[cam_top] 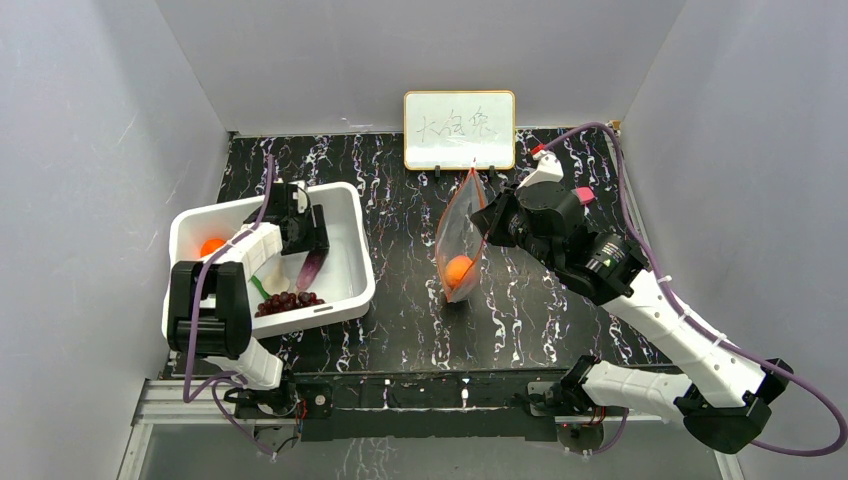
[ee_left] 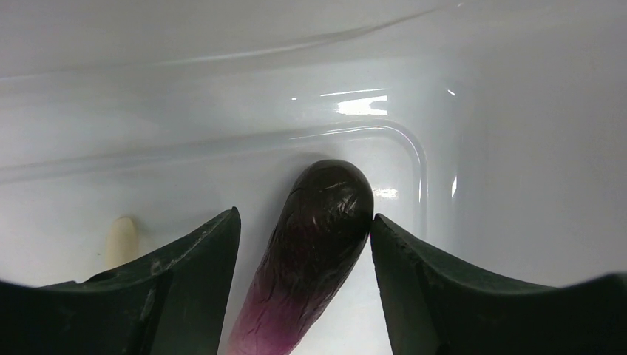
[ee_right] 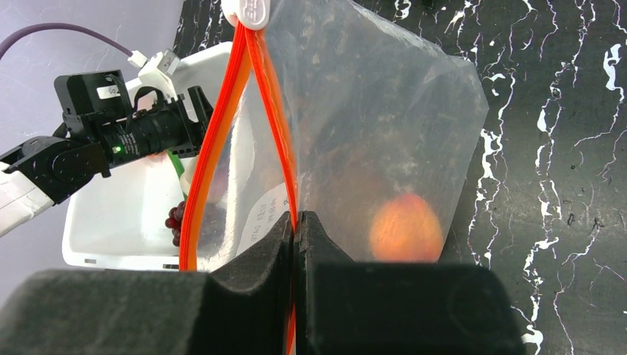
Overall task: Place the food in the zip-top bag and seal the zipper
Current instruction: Pick up the fake vegetable from the bin.
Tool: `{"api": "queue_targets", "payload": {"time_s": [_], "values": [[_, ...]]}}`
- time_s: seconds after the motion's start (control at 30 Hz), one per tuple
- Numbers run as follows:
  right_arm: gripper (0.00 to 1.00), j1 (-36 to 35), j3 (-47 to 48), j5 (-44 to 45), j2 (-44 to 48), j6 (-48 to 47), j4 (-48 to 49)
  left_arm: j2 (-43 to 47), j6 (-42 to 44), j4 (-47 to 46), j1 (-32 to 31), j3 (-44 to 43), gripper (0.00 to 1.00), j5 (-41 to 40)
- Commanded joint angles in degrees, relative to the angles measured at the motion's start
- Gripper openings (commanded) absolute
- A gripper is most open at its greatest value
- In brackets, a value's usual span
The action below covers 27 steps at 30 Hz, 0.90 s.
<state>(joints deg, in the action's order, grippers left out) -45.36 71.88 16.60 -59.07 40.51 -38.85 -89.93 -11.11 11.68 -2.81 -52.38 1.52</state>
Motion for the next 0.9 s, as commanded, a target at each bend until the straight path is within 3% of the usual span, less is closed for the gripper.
{"api": "queue_targets", "payload": {"time_s": [0.0,0.2,0.43,0.53,0.87], "values": [[0.0,-0.29,2.04,1.21,0.98,-0.53,2.97,-0.38,-0.62,2.12,-1.2,-0.41,0.63,0.83],[0.0,-0.3,2.03,1.06,0.62,-0.61,3.29,-0.38,-1.21,3.29,-2.63,-0.48,0.59,-0.95],[0.0,-0.29,1.84,1.09,0.79,-0.63,3.01,1.41,-2.53,5.67,-2.9,-1.39,0.37,-3.84],[0.0,-0.34,1.49,1.11,0.91,-0.62,2.86,3.69,-3.63,6.28,-2.93,-1.34,0.31,-4.76],[0.0,-0.34,0.74,0.78,-0.1,-0.22,2.46,10.95,-6.6,10.42,-2.9,-2.22,0.27,-4.31]]}}
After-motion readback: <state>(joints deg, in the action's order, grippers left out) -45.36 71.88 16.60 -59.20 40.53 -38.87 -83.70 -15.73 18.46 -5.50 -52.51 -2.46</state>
